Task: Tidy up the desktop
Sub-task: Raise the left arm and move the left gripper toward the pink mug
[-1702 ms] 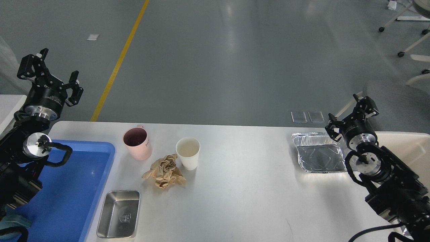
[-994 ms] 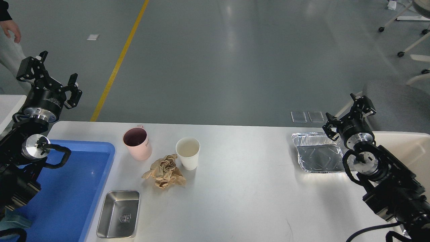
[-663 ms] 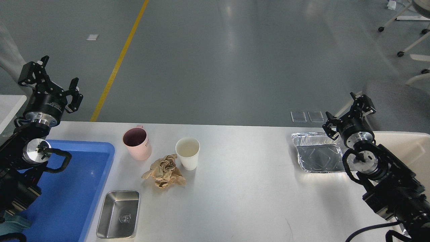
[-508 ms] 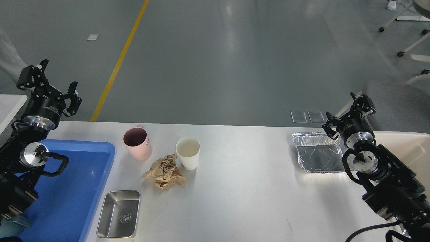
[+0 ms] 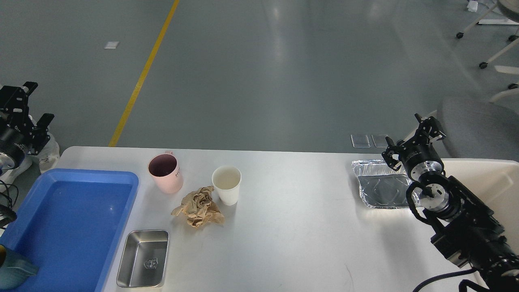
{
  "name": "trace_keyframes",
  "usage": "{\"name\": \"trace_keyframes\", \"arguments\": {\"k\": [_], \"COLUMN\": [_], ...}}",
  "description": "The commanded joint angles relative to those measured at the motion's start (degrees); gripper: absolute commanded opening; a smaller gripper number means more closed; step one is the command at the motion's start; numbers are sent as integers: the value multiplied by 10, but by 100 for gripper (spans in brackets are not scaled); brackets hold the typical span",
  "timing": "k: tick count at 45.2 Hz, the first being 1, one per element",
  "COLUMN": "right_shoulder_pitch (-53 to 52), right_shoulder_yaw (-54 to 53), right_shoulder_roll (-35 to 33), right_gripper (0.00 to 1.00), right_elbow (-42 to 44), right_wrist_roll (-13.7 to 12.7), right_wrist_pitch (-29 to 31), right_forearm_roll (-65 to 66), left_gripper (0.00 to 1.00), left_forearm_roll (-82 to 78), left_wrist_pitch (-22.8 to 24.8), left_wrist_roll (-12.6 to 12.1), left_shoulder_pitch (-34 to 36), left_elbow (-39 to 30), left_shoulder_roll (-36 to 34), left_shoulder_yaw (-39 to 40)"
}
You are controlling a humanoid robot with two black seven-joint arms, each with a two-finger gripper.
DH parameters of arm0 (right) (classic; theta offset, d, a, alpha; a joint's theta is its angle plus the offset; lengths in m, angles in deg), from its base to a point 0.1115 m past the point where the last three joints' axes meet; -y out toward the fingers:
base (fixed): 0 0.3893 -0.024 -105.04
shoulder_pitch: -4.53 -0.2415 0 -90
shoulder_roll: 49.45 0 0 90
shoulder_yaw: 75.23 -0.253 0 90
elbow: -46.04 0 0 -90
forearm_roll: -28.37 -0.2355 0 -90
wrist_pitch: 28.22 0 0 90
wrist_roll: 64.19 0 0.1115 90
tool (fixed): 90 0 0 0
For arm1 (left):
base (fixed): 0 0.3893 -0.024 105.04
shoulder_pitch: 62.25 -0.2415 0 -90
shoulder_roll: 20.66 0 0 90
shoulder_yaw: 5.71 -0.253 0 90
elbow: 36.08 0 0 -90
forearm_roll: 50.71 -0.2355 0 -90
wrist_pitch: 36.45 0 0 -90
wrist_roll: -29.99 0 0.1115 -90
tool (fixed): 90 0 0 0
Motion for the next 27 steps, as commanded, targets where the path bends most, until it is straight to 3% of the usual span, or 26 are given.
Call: {"name": "trace_keyframes", "arguments": {"k": [1, 7, 21, 24, 27], "right_shoulder_pitch": [1, 1, 1, 1, 0], "right_shoulder_yaw": [1, 1, 1, 2, 2], "right_shoulder_roll": [3, 5, 3, 3, 5], "right_gripper": [100, 100, 100, 100, 100], "right_elbow": [-1, -1, -1, -1, -1], "right_wrist_roll": [0, 0, 0, 0, 0], "right_wrist_pitch": [0, 1, 2, 3, 2], "right_forearm_roll": [0, 0, 0, 0, 0], "left_gripper": [96, 95, 95, 96, 96], "left_forearm_roll": [-14, -44, -104, -104, -105], "left_wrist_pitch": [20, 24, 39, 44, 43], "left_wrist_roll": [7, 4, 2, -7, -38], "left_shoulder_pitch": [-25, -57, -62, -65, -65], "left_elbow": [-15, -66, -148, -173, -201], "left_shoulder_roll": [-35, -91, -192, -206, -223], "left_shoulder_yaw": [-1, -12, -69, -78, -90]}}
